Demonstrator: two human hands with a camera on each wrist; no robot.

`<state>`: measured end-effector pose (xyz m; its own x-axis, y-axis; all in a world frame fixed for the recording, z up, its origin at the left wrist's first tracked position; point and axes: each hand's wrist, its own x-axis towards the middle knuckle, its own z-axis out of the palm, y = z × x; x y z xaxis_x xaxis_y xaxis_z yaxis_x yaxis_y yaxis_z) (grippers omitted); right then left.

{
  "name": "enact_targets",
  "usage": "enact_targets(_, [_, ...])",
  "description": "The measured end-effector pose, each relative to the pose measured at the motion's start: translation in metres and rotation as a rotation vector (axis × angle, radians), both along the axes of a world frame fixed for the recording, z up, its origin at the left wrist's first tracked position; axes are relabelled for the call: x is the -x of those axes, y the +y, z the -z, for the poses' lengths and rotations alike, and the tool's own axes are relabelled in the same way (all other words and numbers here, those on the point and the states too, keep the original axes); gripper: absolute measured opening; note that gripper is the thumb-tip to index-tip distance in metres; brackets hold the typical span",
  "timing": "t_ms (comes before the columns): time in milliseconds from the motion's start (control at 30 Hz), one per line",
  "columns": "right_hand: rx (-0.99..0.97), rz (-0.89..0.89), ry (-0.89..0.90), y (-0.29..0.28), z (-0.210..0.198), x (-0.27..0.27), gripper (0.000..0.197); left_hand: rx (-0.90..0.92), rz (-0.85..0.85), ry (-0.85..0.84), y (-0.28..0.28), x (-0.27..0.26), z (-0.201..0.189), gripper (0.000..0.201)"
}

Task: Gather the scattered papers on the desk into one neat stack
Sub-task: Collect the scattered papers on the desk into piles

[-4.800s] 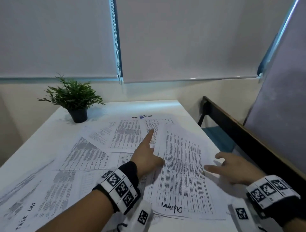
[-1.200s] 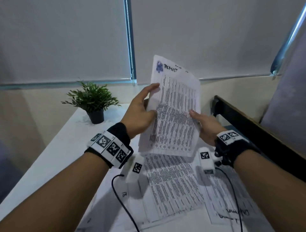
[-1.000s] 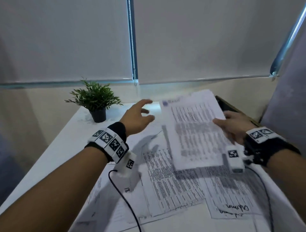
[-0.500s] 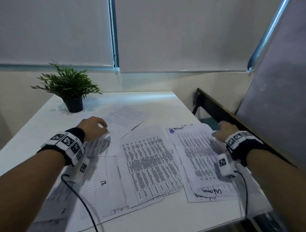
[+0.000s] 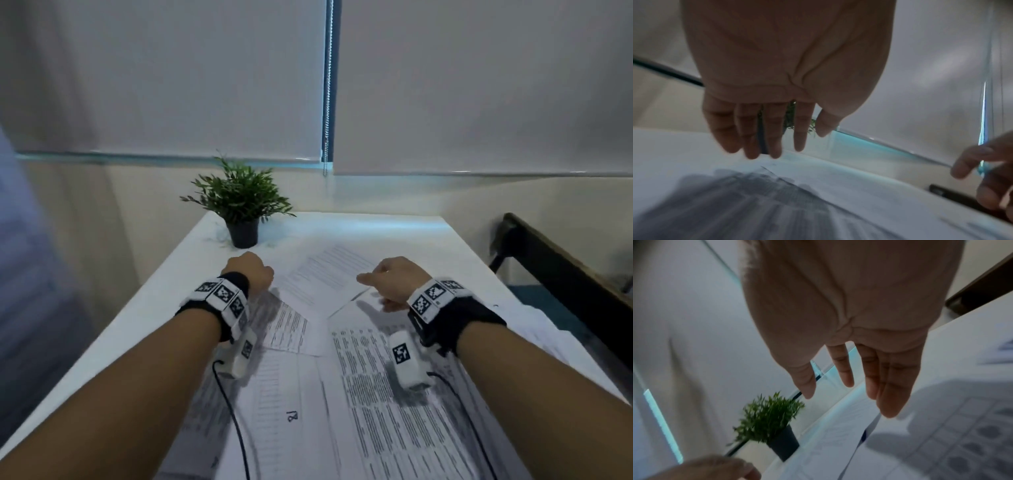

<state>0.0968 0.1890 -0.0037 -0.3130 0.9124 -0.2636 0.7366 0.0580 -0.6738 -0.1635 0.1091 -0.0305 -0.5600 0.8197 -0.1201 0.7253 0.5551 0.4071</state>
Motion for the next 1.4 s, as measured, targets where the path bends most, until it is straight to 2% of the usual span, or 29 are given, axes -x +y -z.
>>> enact_targets(100, [-0.096, -0.164, -0.259, 0.001, 0.008, 0.03, 0.066, 0.155, -0.035, 0.013, 0.004, 0.015, 0.008, 0.047])
enact_targets(200, [-0.086, -0.239, -0.334, 0.008, 0.017, 0.049, 0.073, 0.195, -0.049, 0.005, 0.008, 0.019, 0.016, 0.061])
enact_targets(300, [-0.119, -0.336, -0.442, 0.013, 0.031, 0.058, 0.074, 0.183, -0.086, -0.009, 0.014, 0.024, 0.022, 0.059])
enact_targets(367, [-0.123, -0.322, -0.434, 0.01, 0.036, 0.057, 0.072, 0.174, -0.111, -0.044, 0.016, 0.03, 0.024, 0.06])
enact_targets(533, [-0.107, -0.271, -0.323, 0.003, 0.043, 0.05, 0.068, -0.017, -0.153, -0.172, 0.023, 0.045, 0.03, 0.069])
enact_targets(700, [-0.12, -0.243, -0.263, 0.004, 0.047, 0.048, 0.045, -0.138, 0.021, -0.176, 0.026, 0.035, 0.027, 0.079])
enact_targets(833, [-0.128, -0.221, -0.24, -0.001, 0.053, 0.045, 0.043, -0.279, 0.057, -0.18, 0.025, 0.023, 0.019, 0.074])
enact_targets(933, [-0.075, -0.127, -0.115, -0.001, 0.048, 0.036, 0.045, -0.377, 0.156, -0.194, 0.02, 0.015, 0.002, 0.083])
enact_targets(1033, [-0.011, 0.129, 0.094, 0.005, 0.042, 0.025, 0.083, -0.543, 0.236, -0.379, 0.01, 0.007, -0.025, 0.092])
enact_targets(1067, [0.009, 0.228, 0.174, 0.006, 0.04, 0.019, 0.091, -0.583, 0.249, -0.45, 0.005, 0.005, -0.033, 0.093])
enact_targets(1100, [0.066, 0.31, 0.274, 0.01, 0.039, 0.015, 0.09, -0.612, 0.26, -0.496, 0.0, 0.003, -0.039, 0.094])
enact_targets(1200, [0.247, 0.44, 0.662, 0.02, 0.031, -0.005, 0.063, -0.657, 0.324, -0.599, -0.012, -0.004, -0.05, 0.086])
enact_targets(1267, [0.233, 0.481, 0.846, 0.023, 0.025, -0.024, 0.043, -0.671, 0.338, -0.699, -0.018, -0.015, -0.056, 0.07])
enact_targets(1333, [0.148, 0.505, 0.932, 0.022, 0.016, -0.054, 0.027, -0.669, 0.314, -0.808, -0.02, -0.025, -0.057, 0.057])
enact_targets(1400, [0.046, 0.502, 0.84, 0.019, 0.01, -0.093, 0.014, -0.664, 0.303, -0.908, -0.023, -0.034, -0.057, 0.055])
